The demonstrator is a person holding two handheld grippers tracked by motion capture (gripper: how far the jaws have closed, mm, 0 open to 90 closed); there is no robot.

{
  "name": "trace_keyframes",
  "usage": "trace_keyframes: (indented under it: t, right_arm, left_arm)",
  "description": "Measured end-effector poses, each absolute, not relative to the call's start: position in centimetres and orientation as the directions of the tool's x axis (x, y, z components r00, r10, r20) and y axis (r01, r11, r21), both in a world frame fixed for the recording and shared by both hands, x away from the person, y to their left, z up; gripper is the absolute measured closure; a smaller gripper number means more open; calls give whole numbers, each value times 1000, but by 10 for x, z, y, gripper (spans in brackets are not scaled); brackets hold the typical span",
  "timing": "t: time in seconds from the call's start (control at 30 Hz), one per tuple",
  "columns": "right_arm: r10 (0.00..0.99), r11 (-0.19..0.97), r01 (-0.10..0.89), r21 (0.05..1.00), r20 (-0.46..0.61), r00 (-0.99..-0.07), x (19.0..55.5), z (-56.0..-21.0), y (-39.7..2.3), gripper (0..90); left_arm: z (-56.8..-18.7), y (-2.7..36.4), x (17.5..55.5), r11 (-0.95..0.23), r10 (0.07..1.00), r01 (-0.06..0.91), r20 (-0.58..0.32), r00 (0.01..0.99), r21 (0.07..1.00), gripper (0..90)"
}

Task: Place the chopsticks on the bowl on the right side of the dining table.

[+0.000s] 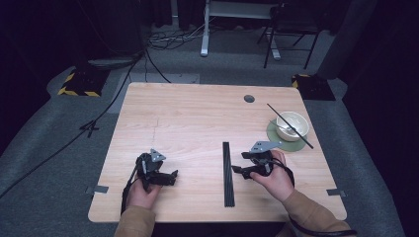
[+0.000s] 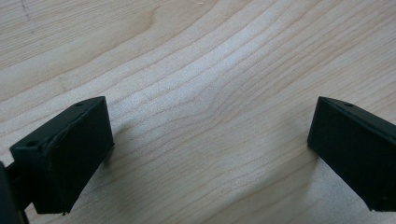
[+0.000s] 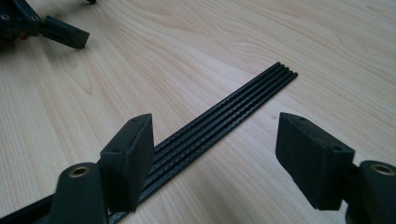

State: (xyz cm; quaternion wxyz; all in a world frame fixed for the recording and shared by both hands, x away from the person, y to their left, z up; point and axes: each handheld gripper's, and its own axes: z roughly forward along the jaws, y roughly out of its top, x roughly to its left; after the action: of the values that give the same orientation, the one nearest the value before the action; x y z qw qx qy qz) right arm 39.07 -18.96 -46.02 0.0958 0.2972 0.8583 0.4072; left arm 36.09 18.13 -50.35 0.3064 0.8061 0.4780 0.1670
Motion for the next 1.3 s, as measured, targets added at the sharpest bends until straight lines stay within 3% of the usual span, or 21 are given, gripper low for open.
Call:
trace_keyframes:
  t: [0.73,1.3]
  right_arm:
    - [608,532,428,731,23,-794,377,-486,-180,318]
    - [610,536,447,716,38,-791,376,-494,-179,323]
  left_arm:
    - [-504,181,361,-353,874,669,-25,486,655,4]
    - [-504,181,361,-353,875,669,-24,484,654,4]
